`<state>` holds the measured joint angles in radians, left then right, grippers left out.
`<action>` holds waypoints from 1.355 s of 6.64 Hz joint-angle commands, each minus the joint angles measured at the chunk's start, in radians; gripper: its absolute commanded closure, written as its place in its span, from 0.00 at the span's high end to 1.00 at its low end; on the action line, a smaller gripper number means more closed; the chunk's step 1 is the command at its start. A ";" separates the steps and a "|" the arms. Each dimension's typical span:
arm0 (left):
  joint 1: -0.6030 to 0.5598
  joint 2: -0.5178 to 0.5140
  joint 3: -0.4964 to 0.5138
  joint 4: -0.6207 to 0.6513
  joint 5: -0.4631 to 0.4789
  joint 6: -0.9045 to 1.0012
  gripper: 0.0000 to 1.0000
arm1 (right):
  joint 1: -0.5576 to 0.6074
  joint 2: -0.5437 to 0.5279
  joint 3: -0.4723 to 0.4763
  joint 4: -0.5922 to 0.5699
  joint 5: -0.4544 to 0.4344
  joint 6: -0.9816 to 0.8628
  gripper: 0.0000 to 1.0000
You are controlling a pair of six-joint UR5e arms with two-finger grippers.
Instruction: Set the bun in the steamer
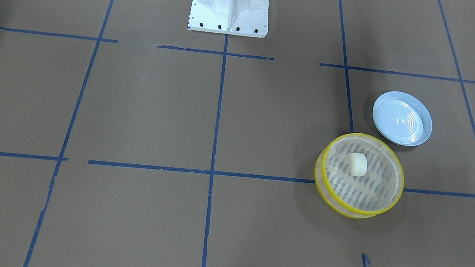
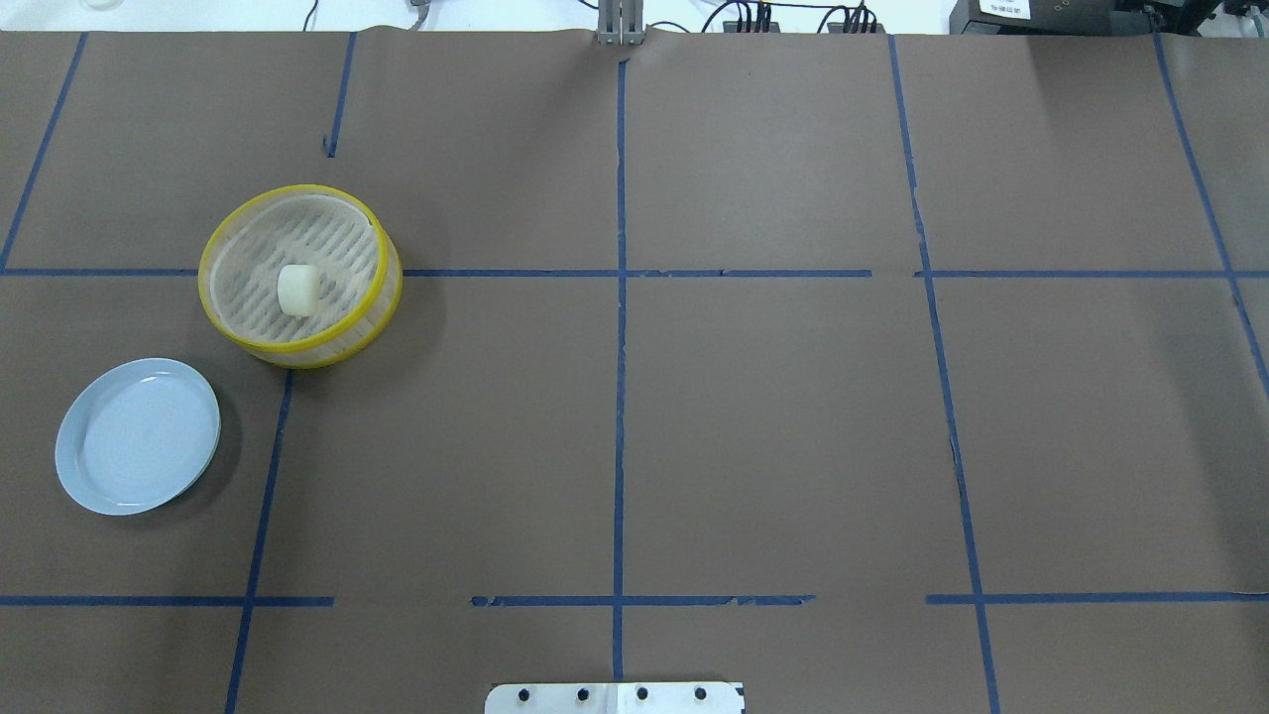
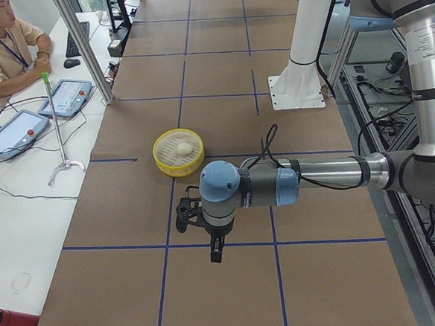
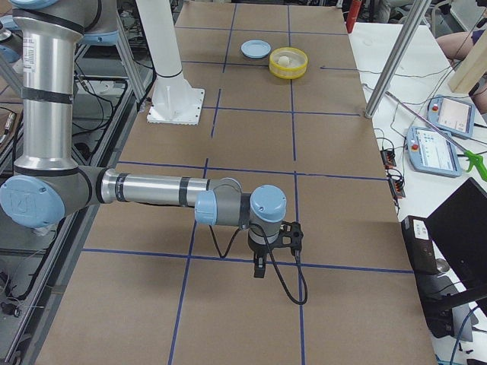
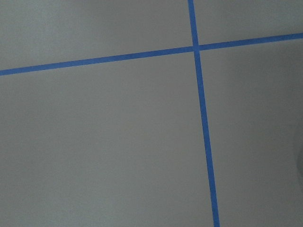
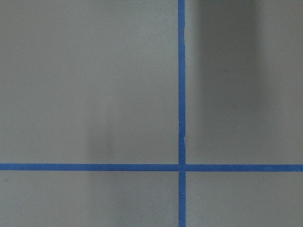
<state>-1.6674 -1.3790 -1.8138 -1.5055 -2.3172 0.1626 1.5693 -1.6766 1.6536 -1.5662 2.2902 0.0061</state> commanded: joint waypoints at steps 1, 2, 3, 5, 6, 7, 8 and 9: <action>0.000 -0.063 -0.010 0.132 -0.001 0.000 1.00 | 0.000 0.000 0.000 0.000 0.000 0.000 1.00; 0.000 -0.067 0.001 0.134 0.001 0.000 1.00 | 0.000 0.000 0.000 0.000 0.000 0.000 1.00; 0.000 -0.075 0.002 0.128 -0.002 0.006 1.00 | 0.000 0.000 0.000 0.000 0.000 0.000 1.00; 0.000 -0.083 -0.005 0.139 0.007 0.020 1.00 | 0.000 0.000 0.000 0.000 0.000 0.000 1.00; 0.000 -0.081 -0.007 0.139 0.007 0.020 1.00 | 0.000 0.000 0.000 0.000 0.000 0.000 1.00; 0.000 -0.081 -0.009 0.139 0.007 0.020 1.00 | 0.000 0.000 0.000 0.000 0.000 0.000 1.00; 0.000 -0.081 -0.010 0.139 0.005 0.020 1.00 | 0.000 0.000 0.000 0.000 0.000 0.000 1.00; 0.000 -0.081 -0.010 0.139 0.005 0.020 1.00 | 0.000 0.000 0.000 0.000 0.000 0.000 1.00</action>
<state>-1.6674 -1.4604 -1.8231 -1.3668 -2.3113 0.1825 1.5693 -1.6767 1.6536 -1.5662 2.2903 0.0061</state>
